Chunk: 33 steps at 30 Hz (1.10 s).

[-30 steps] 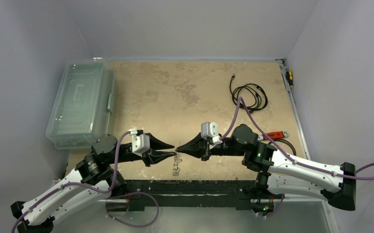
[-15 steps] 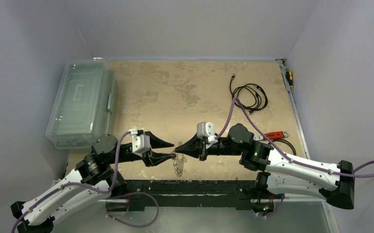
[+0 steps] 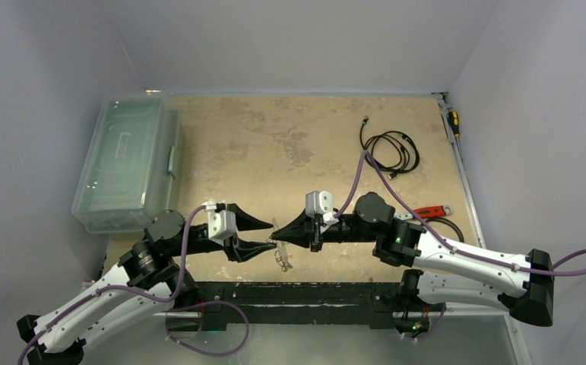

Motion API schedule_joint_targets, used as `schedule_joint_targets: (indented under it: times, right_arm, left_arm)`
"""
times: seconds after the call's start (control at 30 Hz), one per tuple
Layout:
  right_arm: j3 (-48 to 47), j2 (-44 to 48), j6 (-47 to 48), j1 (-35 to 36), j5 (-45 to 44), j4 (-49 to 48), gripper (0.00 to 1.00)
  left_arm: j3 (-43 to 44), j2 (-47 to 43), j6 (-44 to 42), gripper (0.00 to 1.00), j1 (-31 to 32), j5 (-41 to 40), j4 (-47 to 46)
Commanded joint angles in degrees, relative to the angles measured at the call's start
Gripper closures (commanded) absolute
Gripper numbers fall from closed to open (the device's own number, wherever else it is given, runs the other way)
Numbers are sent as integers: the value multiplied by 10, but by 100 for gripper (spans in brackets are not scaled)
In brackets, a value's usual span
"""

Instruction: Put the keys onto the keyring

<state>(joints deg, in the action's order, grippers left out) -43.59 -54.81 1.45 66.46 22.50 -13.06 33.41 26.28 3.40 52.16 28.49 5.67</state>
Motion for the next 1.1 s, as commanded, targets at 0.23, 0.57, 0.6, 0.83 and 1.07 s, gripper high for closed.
schedule_joint_targets:
  times: [0.23, 0.57, 0.6, 0.83, 1.07]
  right_arm:
    - [-21, 12, -6, 2, 17, -59, 100]
    - [-26, -6, -10, 2, 29, -65, 100]
    - [-27, -6, -10, 2, 29, -61, 100]
    - [-56, -5, 21, 2, -4, 22, 86]
    - [-99, 8, 50, 2, -26, 135, 70]
  left_arm:
    - [16, 3, -1, 67, -1, 9, -9]
    - [14, 2, -8, 100, -1, 22, -15]
    - [13, -1, -10, 100, -1, 21, -15]
    - [13, -11, -19, 100, -1, 4, -5]
    - [14, -11, -21, 100, -1, 3, -3]
